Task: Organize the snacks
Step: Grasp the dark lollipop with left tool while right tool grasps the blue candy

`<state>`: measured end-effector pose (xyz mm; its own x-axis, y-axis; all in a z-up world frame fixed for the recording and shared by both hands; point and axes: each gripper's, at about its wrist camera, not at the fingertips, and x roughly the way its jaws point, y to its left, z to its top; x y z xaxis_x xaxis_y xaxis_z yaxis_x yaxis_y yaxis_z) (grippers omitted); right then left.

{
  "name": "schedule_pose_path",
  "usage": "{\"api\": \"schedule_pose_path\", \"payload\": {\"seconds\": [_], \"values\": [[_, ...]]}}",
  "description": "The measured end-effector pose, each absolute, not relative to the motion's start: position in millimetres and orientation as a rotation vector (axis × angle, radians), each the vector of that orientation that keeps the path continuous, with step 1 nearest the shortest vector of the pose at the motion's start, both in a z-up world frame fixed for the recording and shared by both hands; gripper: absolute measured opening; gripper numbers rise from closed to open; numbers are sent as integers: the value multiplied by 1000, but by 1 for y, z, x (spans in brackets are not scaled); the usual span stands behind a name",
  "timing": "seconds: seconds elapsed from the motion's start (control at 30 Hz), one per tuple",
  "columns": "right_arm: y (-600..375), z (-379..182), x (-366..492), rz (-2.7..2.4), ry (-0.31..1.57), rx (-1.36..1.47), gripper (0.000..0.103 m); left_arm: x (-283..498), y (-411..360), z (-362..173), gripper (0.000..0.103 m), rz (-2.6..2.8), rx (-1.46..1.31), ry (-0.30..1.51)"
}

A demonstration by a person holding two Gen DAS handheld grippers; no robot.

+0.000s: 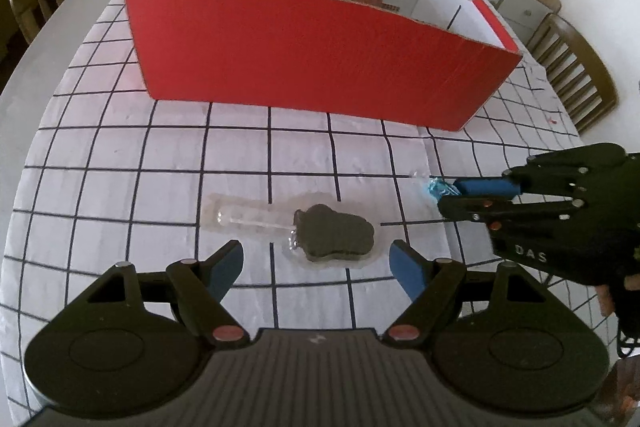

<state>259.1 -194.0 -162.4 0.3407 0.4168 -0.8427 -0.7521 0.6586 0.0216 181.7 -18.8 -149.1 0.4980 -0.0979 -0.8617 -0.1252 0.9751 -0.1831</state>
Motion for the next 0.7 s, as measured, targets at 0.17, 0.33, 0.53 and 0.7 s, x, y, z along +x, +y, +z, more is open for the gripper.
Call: {"api": "schedule_pose_path", "payload": {"seconds": [0.17, 0.33, 0.53, 0.7], "values": [[-198, -162, 257, 784, 941, -397, 12, 195, -26, -155, 80, 18, -209, 1082], [-201, -162, 257, 780, 947, -372, 12, 204, -32, -161, 80, 36, -178, 1102], [-202, -162, 256, 774, 948, -357, 12, 211, -39, -164, 78, 62, -130, 1122], [-202, -162, 254, 763, 947, -353, 12, 209, -39, -163, 56, 56, -116, 1115]]}}
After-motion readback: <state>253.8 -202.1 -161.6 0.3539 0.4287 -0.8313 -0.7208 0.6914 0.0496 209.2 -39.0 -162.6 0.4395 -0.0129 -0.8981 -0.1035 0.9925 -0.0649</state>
